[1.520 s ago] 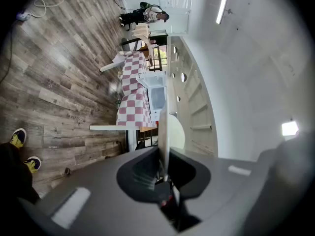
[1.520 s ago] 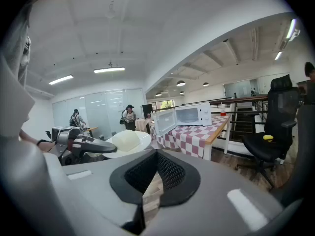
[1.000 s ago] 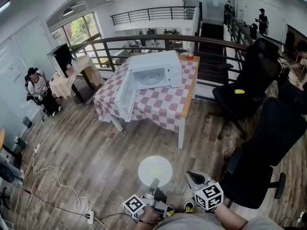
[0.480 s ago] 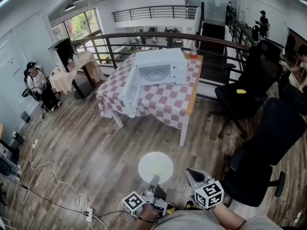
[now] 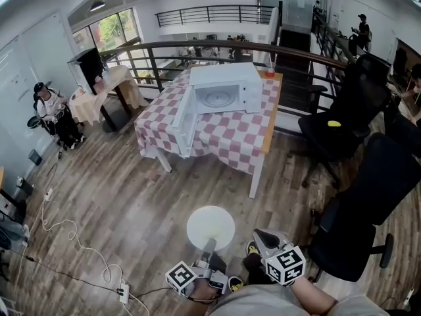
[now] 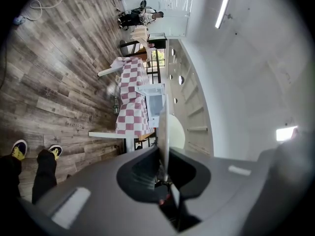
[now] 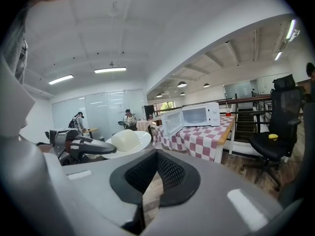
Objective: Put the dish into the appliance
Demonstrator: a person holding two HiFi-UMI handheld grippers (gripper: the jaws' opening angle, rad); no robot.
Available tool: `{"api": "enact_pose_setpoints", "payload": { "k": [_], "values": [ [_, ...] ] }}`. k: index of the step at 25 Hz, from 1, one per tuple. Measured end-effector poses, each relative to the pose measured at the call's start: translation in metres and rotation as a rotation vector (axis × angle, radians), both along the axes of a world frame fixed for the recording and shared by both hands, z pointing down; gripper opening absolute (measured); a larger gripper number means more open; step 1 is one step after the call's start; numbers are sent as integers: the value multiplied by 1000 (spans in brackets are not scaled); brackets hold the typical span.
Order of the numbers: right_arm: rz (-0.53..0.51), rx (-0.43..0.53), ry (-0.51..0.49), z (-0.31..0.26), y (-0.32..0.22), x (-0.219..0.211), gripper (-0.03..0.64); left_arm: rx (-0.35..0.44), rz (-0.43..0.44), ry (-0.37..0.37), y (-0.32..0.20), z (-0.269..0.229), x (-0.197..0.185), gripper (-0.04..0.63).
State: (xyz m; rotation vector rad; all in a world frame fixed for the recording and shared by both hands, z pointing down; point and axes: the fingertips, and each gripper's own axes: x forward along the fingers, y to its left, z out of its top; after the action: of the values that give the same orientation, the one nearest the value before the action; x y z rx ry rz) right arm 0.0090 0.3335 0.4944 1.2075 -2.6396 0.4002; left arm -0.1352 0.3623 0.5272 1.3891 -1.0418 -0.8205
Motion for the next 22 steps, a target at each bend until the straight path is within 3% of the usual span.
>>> {"api": "enact_pose_setpoints", "payload": {
  "k": [12,22],
  "values": [
    [-6,7,-12,12,-38,-11,-1,27,11,5,-38,4,-5,34],
    [-3,0,-23,17,-112,-11,0,29,40,-24,-115,6,-4,34]
  ]
}}
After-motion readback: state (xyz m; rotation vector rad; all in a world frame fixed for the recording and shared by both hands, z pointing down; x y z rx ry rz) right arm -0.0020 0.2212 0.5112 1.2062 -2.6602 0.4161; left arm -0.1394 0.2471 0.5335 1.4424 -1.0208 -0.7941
